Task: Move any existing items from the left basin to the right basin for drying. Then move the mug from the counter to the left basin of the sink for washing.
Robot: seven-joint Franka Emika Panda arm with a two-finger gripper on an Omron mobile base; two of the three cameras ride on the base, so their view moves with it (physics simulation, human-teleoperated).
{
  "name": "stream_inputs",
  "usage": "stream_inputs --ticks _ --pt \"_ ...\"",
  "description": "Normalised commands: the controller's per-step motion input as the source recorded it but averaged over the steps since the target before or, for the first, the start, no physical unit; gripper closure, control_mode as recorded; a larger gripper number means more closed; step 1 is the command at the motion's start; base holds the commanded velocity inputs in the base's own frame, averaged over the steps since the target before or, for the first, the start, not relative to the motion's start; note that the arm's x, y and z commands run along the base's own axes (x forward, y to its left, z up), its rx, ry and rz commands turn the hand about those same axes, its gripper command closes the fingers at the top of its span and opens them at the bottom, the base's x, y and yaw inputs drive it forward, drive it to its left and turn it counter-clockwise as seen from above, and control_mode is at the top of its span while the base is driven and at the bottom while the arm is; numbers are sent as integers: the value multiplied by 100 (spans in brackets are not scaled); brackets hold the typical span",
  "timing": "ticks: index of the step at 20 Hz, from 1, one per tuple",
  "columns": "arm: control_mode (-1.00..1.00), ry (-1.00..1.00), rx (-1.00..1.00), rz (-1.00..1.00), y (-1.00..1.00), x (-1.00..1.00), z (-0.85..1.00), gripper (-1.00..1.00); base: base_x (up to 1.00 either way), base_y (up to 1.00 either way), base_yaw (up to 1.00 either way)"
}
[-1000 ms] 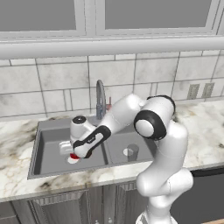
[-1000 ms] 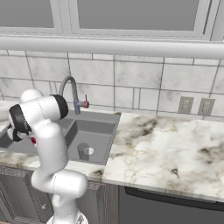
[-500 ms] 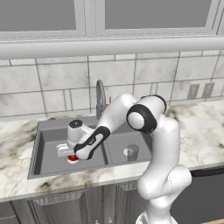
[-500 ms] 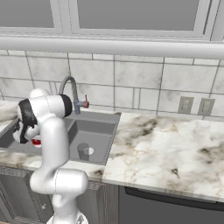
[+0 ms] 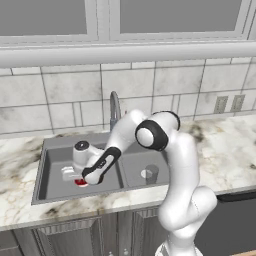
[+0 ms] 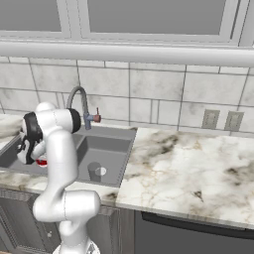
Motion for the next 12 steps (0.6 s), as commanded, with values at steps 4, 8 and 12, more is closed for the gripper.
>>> stream_inputs --ticks 4,8,12 --pt "-100 0 0 -3 10 18 -23 100 0 0 0" --pt "-100 0 0 -1 11 12 -16 100 0 0 0" --pt "-100 2 0 0 7 2 -14 -100 0 0 0"
